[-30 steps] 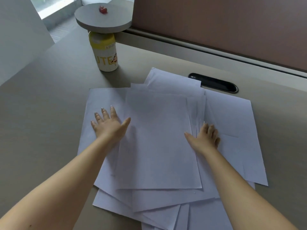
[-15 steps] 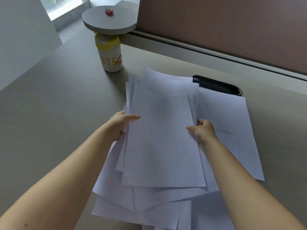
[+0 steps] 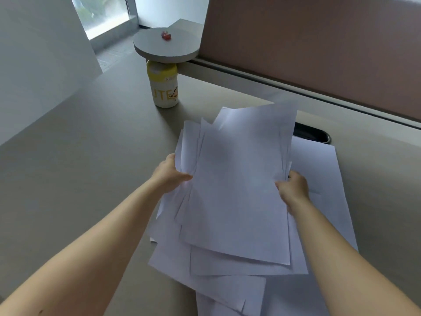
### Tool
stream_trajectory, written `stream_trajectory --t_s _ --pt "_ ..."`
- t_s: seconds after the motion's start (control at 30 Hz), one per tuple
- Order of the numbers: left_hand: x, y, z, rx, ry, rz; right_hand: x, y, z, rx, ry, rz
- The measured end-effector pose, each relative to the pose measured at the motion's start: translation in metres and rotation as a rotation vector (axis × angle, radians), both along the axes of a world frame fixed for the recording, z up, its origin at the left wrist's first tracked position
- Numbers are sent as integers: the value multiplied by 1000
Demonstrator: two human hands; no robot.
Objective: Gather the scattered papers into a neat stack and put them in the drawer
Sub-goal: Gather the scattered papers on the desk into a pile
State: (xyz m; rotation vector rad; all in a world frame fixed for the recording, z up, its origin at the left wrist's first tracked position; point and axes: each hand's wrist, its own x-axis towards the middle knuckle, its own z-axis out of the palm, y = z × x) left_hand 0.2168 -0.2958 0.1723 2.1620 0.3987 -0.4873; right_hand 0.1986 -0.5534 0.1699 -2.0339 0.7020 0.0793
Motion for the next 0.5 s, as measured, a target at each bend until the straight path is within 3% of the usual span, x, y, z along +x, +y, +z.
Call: stream_trajectory --t_s 0.07,0.2,0.27,0.33,0.5 --pt "-6 -1 -6 81 30 -58 -6 -13 2 20 -17 -43" --pt "-14 -17 -7 449 97 -208 -20 -42 5 34 51 -108" --pt "-17 -29 -7 520 80 -231 -28 -56 3 41 96 -126" --pt "-21 -41 -6 496 -7 -203 -38 -70 -1 44 123 -136" --pt "-31 -61 -9 208 -172 -73 -56 -93 -8 45 60 -151"
